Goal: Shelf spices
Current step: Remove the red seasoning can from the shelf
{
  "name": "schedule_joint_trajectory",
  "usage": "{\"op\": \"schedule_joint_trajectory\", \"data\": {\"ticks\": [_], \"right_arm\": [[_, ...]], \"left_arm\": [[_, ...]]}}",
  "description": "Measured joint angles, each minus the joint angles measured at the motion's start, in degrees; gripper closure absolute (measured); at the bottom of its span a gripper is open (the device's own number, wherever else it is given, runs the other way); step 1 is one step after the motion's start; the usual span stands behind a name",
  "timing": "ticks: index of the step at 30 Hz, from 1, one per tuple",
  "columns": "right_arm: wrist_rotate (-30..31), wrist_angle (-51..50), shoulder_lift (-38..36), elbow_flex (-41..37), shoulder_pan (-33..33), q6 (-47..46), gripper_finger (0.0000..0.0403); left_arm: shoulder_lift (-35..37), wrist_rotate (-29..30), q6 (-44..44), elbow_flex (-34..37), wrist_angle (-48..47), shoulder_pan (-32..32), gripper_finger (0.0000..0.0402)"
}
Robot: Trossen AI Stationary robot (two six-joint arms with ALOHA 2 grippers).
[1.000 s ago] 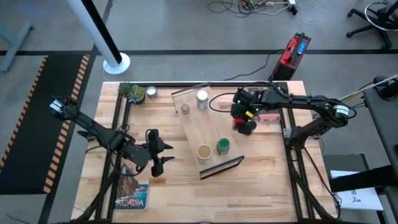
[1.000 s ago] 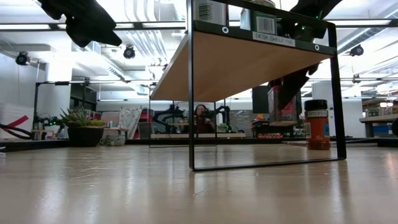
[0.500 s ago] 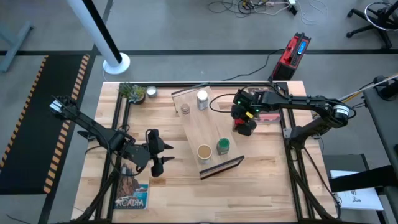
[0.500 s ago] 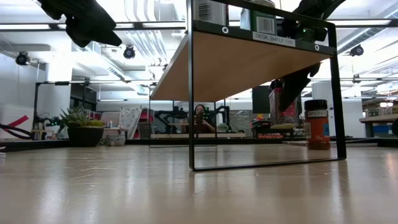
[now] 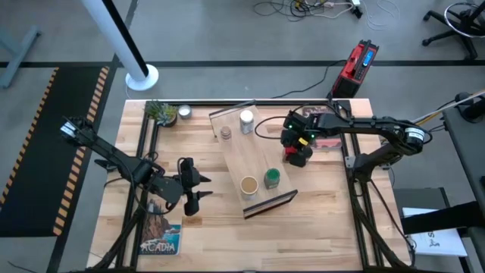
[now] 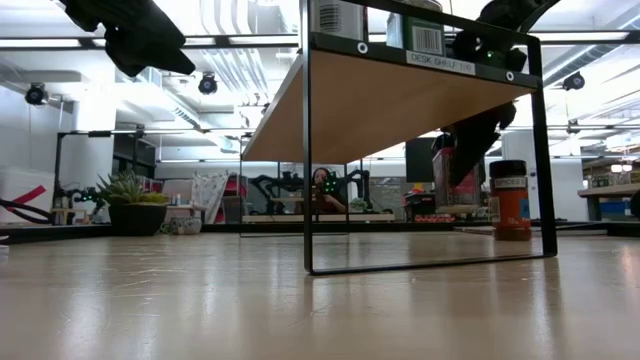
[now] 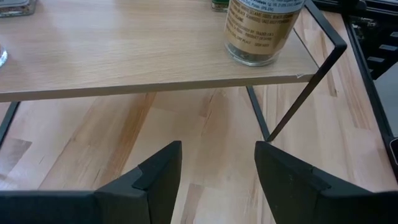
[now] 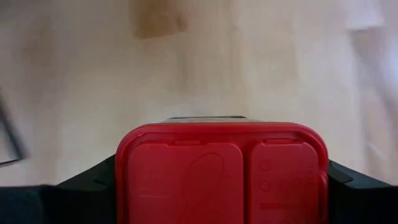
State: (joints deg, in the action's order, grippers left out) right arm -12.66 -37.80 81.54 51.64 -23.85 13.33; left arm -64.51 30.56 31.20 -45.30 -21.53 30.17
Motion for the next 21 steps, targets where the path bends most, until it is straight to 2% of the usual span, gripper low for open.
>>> {"op": "schedule_joint_trajectory", "data": {"ticks": [10,13,16,19,21], "right_arm": [[-3.1,-0.5,0.8,-0.1,-0.3,0.9,0.0126],[-0.9,-0.4,1.5,-0.1,-0.1,0.8,0.0126],[-4.3,-0.8,2.2,-0.2,-0.3,1.2,0.0127],[-1.9,-0.4,3.2,-0.1,0.0,1.0,0.0125],[-2.3,-1.1,3.9,-0.1,-0.4,1.0,0.0125]], "left_arm": [[0.0,0.0,0.2,0.0,0.0,0.0,0.0209],[0.0,0.0,0.2,0.0,0.0,0.0,0.0209],[0.0,-0.1,0.2,0.0,0.0,0.0,0.0209],[0.0,-0.1,-0.1,0.0,0.0,0.0,0.0209],[0.0,-0.1,-0.1,0.0,0.0,0.0,0.0209]]}}
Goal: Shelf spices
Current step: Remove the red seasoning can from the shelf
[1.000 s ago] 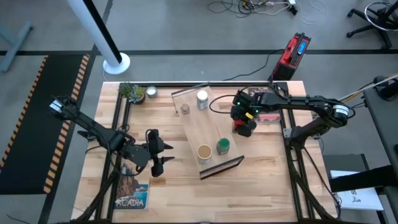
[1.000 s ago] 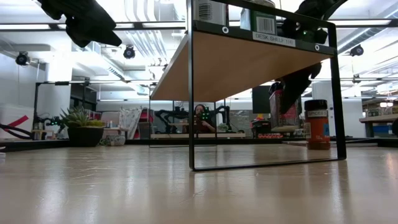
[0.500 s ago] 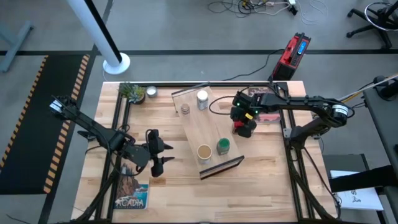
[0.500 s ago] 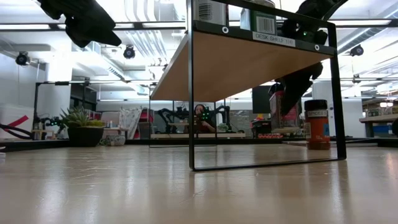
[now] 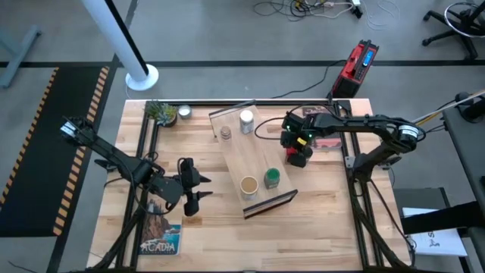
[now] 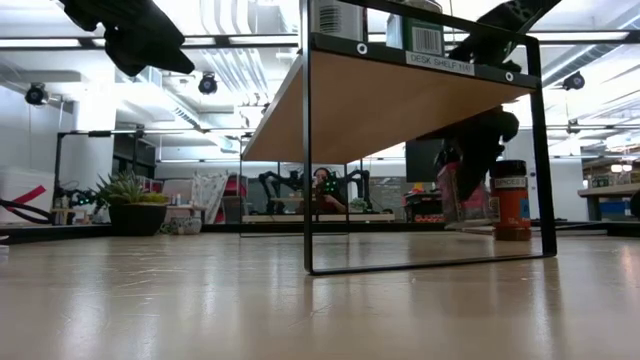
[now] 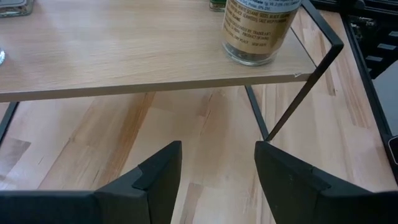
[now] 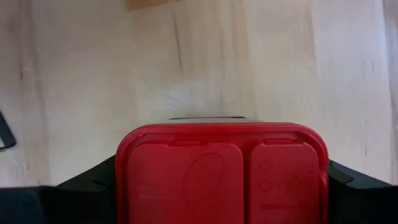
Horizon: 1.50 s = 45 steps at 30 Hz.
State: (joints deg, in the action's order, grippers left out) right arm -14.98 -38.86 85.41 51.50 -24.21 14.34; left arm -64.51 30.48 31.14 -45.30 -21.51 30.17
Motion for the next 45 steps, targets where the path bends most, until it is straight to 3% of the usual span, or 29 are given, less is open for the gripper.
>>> {"op": "schedule_joint_trajectory", "data": {"ticks": [45], "right_arm": [[2.9,-1.2,0.8,1.5,0.3,-1.8,0.0091]], "left_arm": [[0.0,0.0,1.1,0.0,0.0,0.0,0.0209]]}}
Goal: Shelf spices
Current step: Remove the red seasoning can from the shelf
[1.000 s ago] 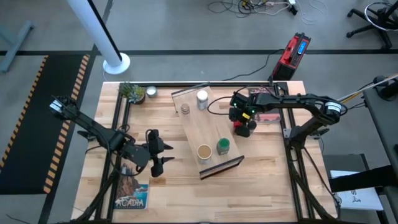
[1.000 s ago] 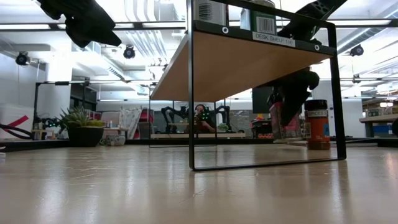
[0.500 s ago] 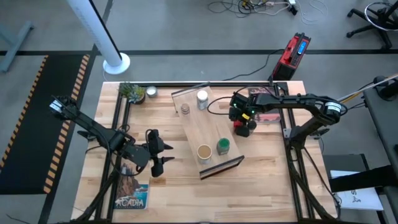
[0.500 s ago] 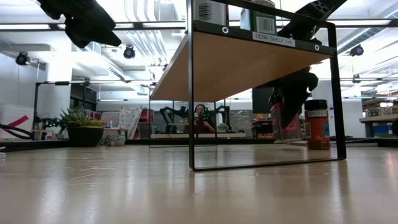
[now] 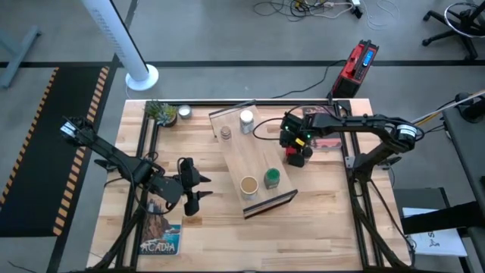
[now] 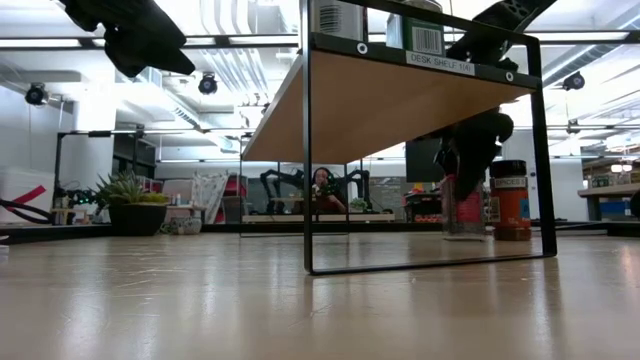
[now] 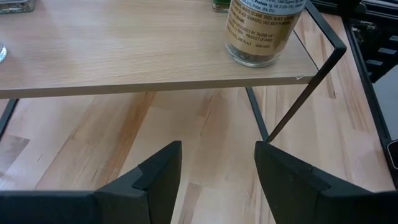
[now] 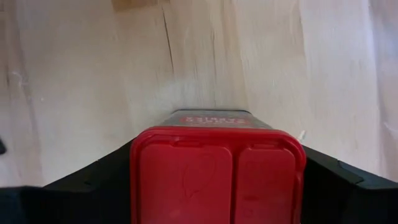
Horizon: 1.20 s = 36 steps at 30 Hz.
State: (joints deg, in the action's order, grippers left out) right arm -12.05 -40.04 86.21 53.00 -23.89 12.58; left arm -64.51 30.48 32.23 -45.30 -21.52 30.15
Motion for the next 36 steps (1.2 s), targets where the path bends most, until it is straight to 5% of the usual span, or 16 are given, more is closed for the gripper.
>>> {"op": "schedule_joint_trajectory", "data": {"ticks": [12,36], "right_arm": [[-0.5,-9.4,-1.1,7.7,0.3,1.0,0.0091],[-1.5,-8.7,-0.8,5.6,0.4,-0.7,0.0070]], "left_arm": [[0.0,-2.3,0.3,0.0,0.0,0.0,0.0209],[0.0,-4.0,0.9,0.0,-0.5,0.0,0.0209]]}}
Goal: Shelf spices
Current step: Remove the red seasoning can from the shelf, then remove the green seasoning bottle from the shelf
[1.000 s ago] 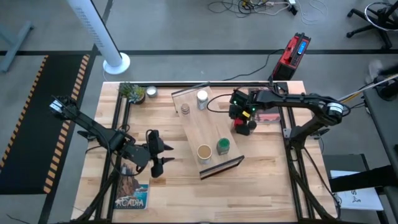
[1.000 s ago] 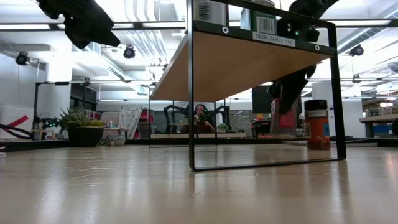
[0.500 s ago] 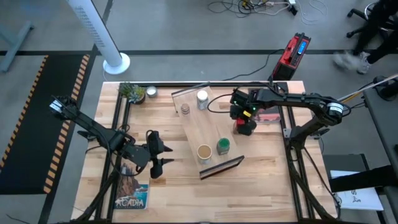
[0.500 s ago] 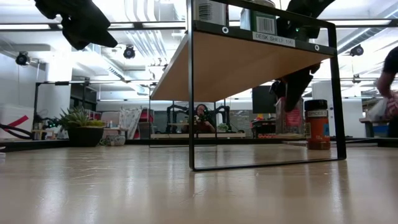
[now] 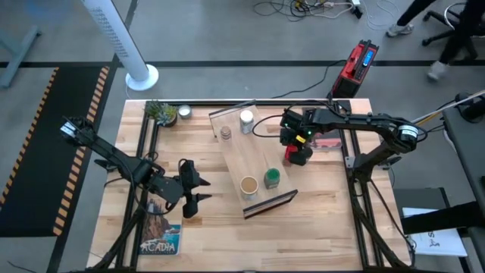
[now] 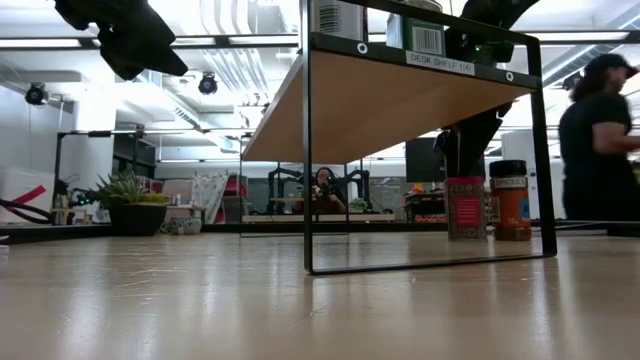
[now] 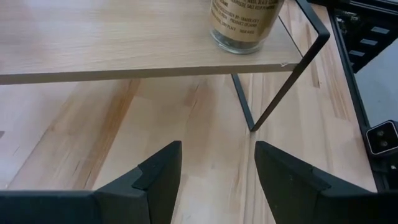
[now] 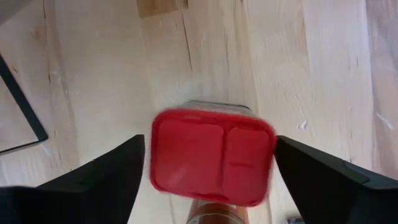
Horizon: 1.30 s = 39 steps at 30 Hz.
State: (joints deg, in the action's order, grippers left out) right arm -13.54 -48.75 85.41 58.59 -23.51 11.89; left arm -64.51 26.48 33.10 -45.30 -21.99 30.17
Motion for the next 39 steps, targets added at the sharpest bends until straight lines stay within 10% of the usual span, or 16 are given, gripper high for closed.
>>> {"op": "schedule_joint_trajectory", "data": {"ticks": [23,39], "right_arm": [[1.2,-19.7,-1.4,20.9,1.3,2.7,0.0064],[2.6,-17.2,-5.7,29.4,22.6,-4.4,0.0064]], "left_arm": [[0.0,-0.5,0.4,0.0,0.0,0.2,0.0209],[0.0,13.5,-6.8,0.0,5.5,2.0,0.0209]]}}
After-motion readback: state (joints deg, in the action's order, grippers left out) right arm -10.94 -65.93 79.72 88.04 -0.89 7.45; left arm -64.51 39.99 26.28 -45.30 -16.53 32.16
